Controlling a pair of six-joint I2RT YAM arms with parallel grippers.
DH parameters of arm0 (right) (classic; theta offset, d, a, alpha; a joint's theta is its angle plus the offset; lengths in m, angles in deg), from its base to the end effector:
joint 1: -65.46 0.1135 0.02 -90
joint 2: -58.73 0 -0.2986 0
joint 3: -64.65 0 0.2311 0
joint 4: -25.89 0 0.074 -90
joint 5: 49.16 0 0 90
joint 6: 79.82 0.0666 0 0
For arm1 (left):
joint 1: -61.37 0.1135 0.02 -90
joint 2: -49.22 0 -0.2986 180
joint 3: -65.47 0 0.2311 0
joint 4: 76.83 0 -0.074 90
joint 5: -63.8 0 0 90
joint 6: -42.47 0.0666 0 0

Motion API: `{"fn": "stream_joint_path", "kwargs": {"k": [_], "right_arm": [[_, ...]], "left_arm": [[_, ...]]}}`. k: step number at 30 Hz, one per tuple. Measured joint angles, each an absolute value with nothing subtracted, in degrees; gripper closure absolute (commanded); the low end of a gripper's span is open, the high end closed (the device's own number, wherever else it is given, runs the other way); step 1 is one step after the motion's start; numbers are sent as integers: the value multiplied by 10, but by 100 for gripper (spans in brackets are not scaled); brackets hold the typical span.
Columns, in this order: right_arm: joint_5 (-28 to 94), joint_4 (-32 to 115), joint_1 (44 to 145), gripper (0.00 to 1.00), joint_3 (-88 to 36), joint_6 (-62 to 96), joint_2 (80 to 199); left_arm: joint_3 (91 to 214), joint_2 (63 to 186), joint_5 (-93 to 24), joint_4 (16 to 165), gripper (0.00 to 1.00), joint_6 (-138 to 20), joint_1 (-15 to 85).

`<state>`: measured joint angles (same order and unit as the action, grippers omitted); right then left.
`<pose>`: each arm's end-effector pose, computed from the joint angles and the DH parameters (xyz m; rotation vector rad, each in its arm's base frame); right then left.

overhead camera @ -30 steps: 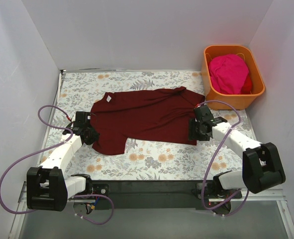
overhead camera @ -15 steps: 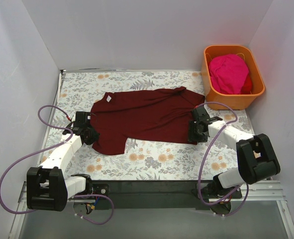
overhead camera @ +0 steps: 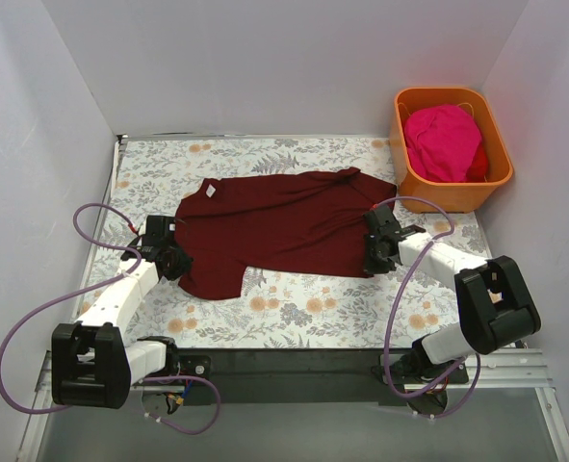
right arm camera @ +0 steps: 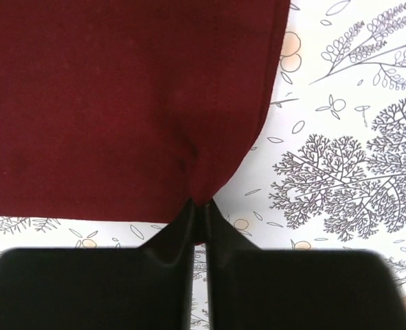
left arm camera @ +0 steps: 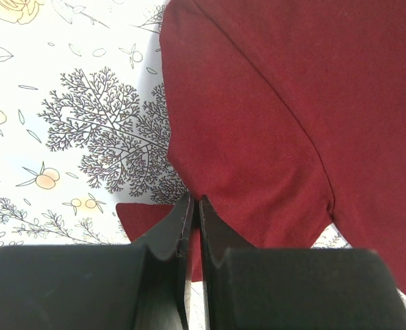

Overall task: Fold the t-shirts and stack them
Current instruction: Flatten the tshirt out

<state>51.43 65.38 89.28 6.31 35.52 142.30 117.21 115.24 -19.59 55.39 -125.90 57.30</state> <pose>0.2384 0.0919 0.1856 0.0907 2.6643 0.0240 0.1883 -0.0057 0.2055 -1.6504 2.1145 -0.3232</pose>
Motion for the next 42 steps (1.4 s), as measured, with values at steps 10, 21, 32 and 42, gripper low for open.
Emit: {"fn": "stream_joint_path", "kwargs": {"k": [10,21,32,42], "right_arm": [[554,733,893,99,-33,318,1421],[567,789,893,99,-395,234,1313],[480,838,897,99,-519,186,1079],[477,850,898,99,-489,158,1095]], "left_arm": [[1279,1172,-177,503,100,-1264,573],[1808,1216,-56,384,100,-1244,575],[2021,1013,8,409,100,-1157,552],[1972,1045,-13,465,100,-1101,533]]}}
